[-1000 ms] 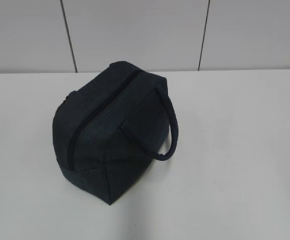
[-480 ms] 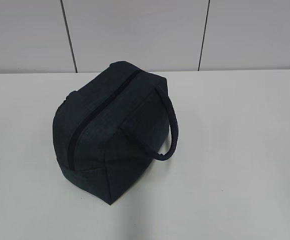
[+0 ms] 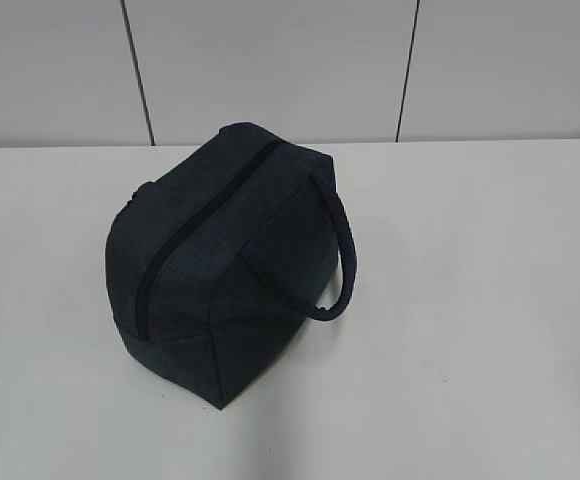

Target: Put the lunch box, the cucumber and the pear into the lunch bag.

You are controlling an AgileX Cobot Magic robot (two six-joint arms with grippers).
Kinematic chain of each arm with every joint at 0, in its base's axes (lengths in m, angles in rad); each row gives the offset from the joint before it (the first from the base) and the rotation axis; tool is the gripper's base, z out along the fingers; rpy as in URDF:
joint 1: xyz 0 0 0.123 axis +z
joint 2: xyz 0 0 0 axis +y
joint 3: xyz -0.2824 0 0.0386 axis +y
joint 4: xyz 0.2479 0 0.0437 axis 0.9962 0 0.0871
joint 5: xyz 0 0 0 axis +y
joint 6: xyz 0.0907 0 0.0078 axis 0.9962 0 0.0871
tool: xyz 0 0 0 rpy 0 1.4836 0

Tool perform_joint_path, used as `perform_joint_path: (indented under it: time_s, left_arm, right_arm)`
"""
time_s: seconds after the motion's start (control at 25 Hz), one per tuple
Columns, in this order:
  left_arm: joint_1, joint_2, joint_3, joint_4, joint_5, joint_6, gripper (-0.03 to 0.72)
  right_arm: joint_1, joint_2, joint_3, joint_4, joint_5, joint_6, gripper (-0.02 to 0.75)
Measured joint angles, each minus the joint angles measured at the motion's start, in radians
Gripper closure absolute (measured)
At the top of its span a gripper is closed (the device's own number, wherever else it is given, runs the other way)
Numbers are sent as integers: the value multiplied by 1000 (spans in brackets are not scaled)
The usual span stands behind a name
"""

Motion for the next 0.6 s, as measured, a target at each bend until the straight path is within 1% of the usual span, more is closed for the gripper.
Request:
perform_joint_path:
  time_s: [0.6]
  left_arm:
    - [2, 0, 0, 0, 0, 0, 451]
  right_arm:
    - [0, 0, 0, 0, 0, 0, 322]
